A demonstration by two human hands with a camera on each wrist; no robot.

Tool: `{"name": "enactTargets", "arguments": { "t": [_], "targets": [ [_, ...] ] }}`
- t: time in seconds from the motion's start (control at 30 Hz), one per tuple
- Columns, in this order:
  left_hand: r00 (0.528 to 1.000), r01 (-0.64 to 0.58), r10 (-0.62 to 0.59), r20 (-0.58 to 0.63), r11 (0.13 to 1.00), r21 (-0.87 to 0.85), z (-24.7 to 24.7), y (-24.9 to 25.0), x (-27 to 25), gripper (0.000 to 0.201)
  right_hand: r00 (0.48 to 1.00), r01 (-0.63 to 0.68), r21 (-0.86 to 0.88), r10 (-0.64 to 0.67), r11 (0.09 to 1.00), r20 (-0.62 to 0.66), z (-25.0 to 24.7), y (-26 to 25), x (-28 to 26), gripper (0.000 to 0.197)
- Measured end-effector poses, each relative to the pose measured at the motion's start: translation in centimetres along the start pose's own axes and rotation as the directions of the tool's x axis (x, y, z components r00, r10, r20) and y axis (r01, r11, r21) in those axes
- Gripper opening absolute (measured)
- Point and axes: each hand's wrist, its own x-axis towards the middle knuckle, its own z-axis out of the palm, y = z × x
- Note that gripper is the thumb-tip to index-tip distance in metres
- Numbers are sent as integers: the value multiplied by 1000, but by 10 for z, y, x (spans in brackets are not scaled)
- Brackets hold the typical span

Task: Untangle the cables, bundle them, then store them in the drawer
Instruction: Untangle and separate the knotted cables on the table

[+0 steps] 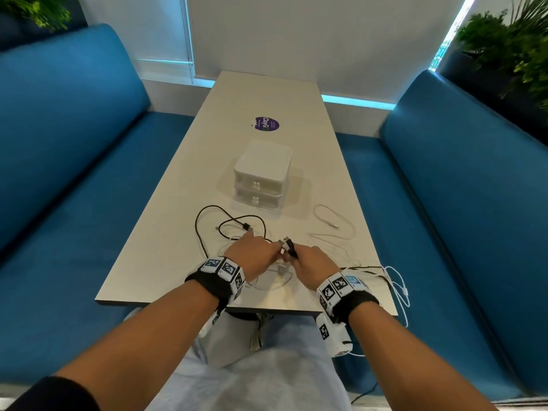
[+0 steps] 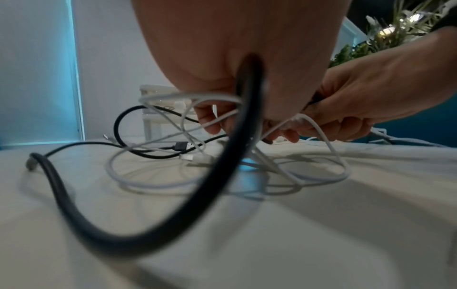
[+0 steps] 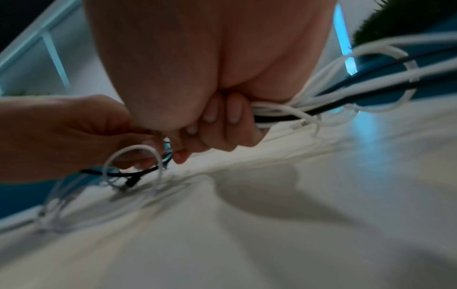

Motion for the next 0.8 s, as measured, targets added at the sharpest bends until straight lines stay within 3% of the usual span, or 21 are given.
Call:
{"name": "enactTargets", "arguments": {
  "t": [0.1, 0.23, 0.33, 0.43, 0.63, 0.8],
  "targets": [
    [999, -2, 1, 45, 1000, 10, 4, -12, -5, 32, 1000, -25, -111, 25, 993, -8, -7, 9, 0, 25],
    [995, 68, -68, 68, 998, -10, 11, -32, -17, 31, 979, -202, -164, 193, 966, -70, -20, 43, -5, 30],
    [993, 92, -91, 78, 996, -8, 15, -33, -18, 30, 961, -258, -213, 228, 942, -154, -20, 48, -9, 28],
    [991, 119, -115, 65, 990, -74, 19, -27, -11, 36, 964, -210, -188, 170, 960, -206, -16, 31, -9, 31],
    [999, 46, -46, 7, 999, -15, -2, -6, -3, 29, 997, -1, -66, -4, 998, -77, 4, 3, -8, 29],
    [997, 71, -71, 4, 996, -51, 0, -9, -6, 30, 992, 79, -19, -80, 997, -101, 3, 2, -5, 22]
  ]
}}
